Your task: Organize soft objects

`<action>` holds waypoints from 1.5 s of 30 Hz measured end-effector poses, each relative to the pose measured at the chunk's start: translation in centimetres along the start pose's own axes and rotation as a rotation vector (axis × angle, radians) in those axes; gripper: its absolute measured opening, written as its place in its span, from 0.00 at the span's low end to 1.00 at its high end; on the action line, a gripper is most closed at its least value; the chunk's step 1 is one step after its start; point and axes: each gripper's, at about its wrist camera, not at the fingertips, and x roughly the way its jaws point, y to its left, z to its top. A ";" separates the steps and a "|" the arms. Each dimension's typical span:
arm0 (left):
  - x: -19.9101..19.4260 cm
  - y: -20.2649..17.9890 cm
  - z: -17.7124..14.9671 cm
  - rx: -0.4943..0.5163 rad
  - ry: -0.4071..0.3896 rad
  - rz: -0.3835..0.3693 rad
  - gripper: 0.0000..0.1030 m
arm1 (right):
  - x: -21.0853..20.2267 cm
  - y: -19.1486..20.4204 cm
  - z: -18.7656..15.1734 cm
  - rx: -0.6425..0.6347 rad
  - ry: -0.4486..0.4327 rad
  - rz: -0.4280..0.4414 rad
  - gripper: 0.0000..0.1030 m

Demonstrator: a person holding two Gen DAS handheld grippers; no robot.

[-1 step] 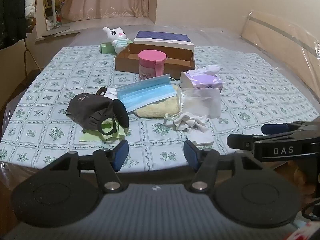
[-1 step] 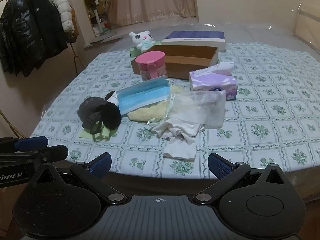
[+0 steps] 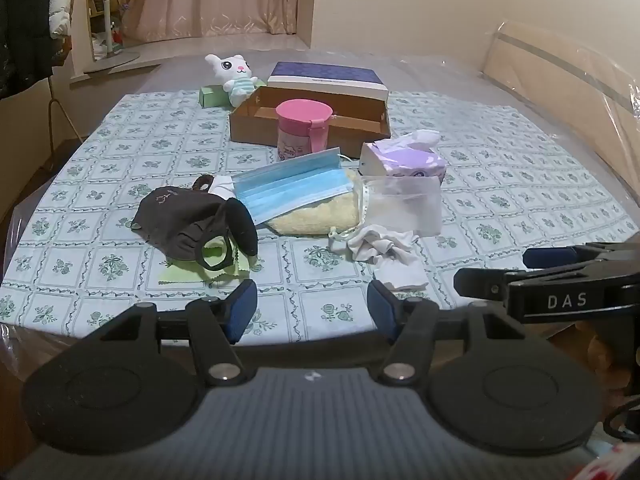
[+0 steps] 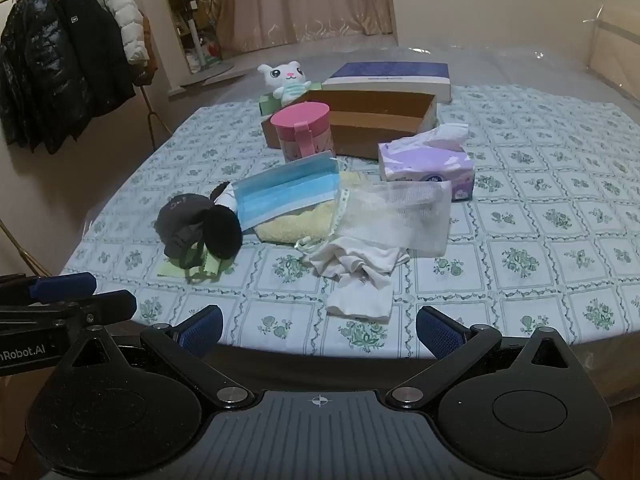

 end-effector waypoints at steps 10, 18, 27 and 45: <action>0.0 0.0 0.0 0.002 0.006 0.000 0.57 | 0.1 -0.2 0.1 0.001 0.001 0.006 0.99; 0.0 0.0 0.0 0.001 0.006 0.000 0.57 | 0.2 -0.2 0.1 0.004 -0.002 0.004 0.99; 0.0 0.0 0.0 0.000 0.008 0.000 0.57 | 0.3 -0.1 0.1 0.003 0.000 0.005 0.99; 0.0 0.0 0.0 -0.001 0.010 -0.002 0.57 | 0.8 -0.5 0.1 0.003 0.000 0.005 0.99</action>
